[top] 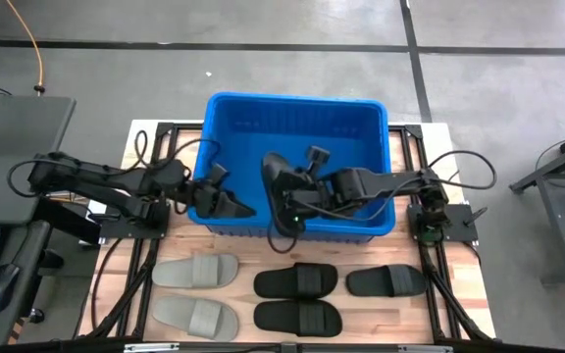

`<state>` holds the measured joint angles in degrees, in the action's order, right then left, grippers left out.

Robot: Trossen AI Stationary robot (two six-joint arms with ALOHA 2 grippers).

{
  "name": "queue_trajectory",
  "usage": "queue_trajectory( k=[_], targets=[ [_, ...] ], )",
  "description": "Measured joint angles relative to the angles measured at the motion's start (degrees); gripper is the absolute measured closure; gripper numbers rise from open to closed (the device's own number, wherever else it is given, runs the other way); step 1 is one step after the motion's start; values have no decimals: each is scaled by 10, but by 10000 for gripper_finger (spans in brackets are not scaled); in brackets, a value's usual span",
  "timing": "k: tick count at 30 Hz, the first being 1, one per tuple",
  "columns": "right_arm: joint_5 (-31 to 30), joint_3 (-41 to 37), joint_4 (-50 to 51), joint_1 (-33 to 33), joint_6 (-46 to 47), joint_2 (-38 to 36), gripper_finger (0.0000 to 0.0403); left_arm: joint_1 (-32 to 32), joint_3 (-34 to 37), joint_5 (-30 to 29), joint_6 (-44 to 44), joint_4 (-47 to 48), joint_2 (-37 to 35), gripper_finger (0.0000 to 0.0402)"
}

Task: Pick and place slides into bin
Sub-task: Put the bottom right black slide into the blue bin

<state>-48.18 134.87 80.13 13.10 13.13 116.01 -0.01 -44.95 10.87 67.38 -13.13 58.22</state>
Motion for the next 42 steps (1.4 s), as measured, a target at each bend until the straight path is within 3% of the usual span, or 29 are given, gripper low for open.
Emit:
queue_trajectory(
  k=[6,16,28,32,39,42],
  targets=[
    [-35,0,-16,2,-31,0,403,0,0,-3,15,-8,35,151],
    [4,0,-96,-1,-76,20,403,0,0,-30,14,-13,64,151],
    [14,1,-86,16,-74,41,403,-1,1,-33,11,1,65,157],
    [12,1,-94,28,-77,41,403,-1,1,-30,2,1,66,197],
    [3,1,-98,74,-98,40,403,-2,1,-19,-15,4,66,307],
    [2,1,-110,86,-113,35,403,-2,1,-17,-19,23,66,330]
  ],
)
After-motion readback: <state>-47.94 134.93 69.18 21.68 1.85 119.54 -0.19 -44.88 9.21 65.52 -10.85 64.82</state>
